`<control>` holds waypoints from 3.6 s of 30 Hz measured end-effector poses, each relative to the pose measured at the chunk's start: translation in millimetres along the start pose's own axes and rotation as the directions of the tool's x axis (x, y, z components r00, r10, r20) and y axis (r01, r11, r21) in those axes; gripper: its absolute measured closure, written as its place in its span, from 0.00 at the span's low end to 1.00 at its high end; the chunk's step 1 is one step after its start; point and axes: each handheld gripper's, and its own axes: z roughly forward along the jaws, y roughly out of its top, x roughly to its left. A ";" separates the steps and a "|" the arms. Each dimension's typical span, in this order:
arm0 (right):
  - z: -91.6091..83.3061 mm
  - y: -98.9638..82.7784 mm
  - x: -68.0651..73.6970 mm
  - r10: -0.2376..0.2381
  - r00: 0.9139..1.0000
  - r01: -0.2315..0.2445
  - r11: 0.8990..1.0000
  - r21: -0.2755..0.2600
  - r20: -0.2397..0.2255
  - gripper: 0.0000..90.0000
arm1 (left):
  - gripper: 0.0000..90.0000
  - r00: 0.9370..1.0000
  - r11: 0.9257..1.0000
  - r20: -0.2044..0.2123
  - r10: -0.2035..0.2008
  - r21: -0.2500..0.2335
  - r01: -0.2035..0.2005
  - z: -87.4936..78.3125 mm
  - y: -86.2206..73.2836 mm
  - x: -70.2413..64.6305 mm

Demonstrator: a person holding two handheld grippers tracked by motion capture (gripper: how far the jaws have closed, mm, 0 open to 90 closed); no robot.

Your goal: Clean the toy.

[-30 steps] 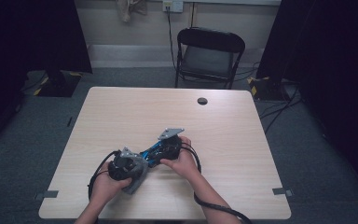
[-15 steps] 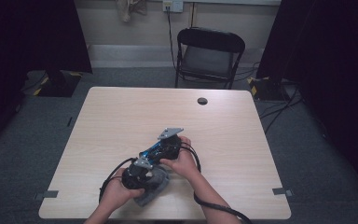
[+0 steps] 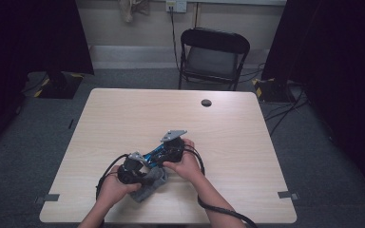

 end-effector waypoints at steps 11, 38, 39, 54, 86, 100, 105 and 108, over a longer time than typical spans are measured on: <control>0.2 -0.1 0.7 0.003 1.000 -0.003 1.000 -0.003 0.000 0.14 | 0.77 0.997 0.999 -0.057 -0.051 -0.017 0.050 -12.1 -4.8 19.4; 0.5 0.8 -0.7 -0.004 1.000 0.004 1.000 0.006 -0.011 0.15 | 0.77 0.978 0.988 -0.143 -0.152 -0.051 0.147 -22.3 -7.4 50.9; 0.5 0.9 -0.8 -0.004 1.000 0.004 1.000 0.006 -0.012 0.15 | 0.77 0.977 0.988 -0.148 -0.152 -0.052 0.146 -22.5 -7.0 52.4; 0.8 0.5 -1.6 -0.006 1.000 0.006 1.000 0.002 -0.018 0.15 | 0.77 0.964 0.980 -0.187 -0.188 -0.093 0.173 -19.8 0.4 68.1; 1.2 -0.5 -1.7 -0.001 1.000 0.001 1.000 -0.006 -0.025 0.15 | 0.77 0.990 0.989 -0.107 -0.094 -0.122 0.081 -47.8 -10.7 25.3; 1.3 -1.2 -1.8 0.001 1.000 -0.001 1.000 -0.009 -0.026 0.15 | 0.77 1.000 0.998 -0.020 0.005 -0.059 -0.006 -24.1 -5.9 -6.8; 1.4 -1.2 -1.9 0.004 1.000 -0.004 1.000 -0.008 -0.028 0.14 | 0.77 1.000 0.999 0.010 0.028 -0.042 -0.028 -15.0 -4.6 -15.0; 1.8 -0.3 -2.3 0.009 0.999 -0.009 1.000 -0.002 -0.034 0.15 | 0.77 0.998 0.999 0.038 0.048 -0.028 -0.047 -10.2 -3.2 -20.8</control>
